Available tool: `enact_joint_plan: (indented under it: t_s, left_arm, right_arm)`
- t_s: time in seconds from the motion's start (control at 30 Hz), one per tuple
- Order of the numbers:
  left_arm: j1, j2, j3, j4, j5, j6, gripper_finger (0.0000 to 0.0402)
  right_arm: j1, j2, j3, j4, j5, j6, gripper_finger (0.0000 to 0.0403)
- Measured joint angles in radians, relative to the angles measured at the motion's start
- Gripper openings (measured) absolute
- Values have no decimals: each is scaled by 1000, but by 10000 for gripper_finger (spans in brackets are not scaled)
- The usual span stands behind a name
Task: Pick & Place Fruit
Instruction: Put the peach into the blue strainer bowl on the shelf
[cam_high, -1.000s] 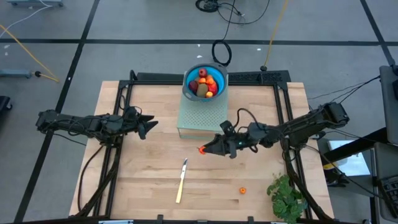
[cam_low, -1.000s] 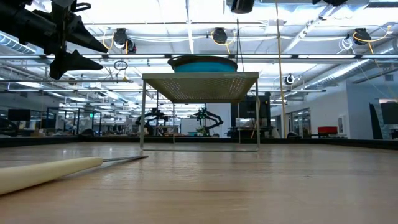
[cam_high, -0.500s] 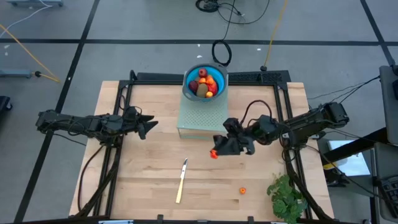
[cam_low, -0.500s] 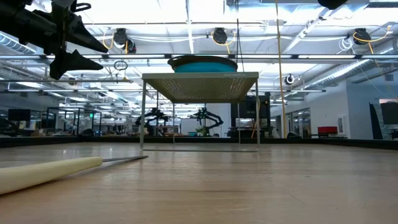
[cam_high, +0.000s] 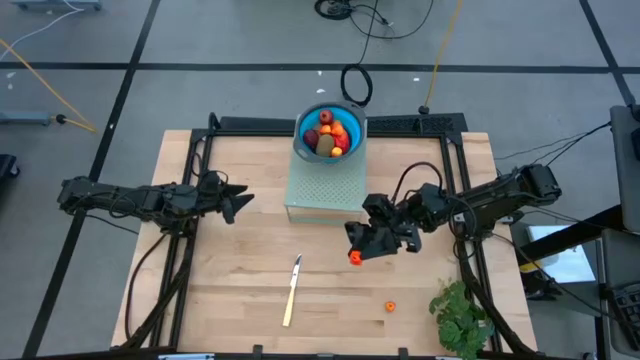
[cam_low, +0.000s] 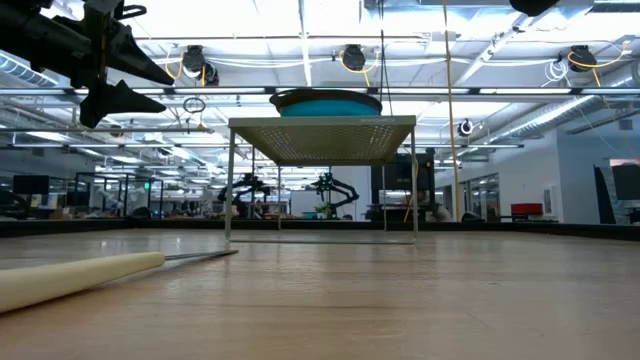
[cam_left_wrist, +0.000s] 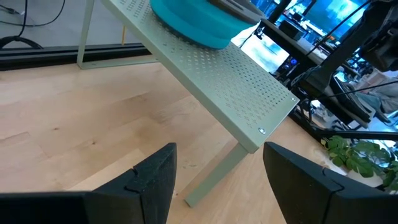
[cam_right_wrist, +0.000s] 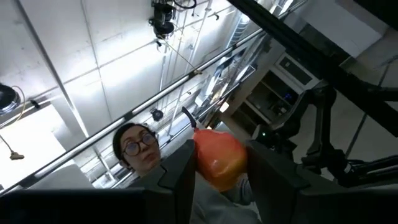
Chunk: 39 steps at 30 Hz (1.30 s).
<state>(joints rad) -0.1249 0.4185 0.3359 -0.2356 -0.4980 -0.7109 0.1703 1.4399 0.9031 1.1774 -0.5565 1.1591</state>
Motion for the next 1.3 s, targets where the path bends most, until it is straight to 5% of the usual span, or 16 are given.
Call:
enact_joint_plan:
  t_s: [0.63,1.3]
  left_arm:
    - [0,0,0,0,0,59,241]
    - [0,0,0,0,1,61,241]
  right_arm:
    - [-5,0,0,-51,2,-533,123]
    - [-5,0,0,-102,1,-649,123]
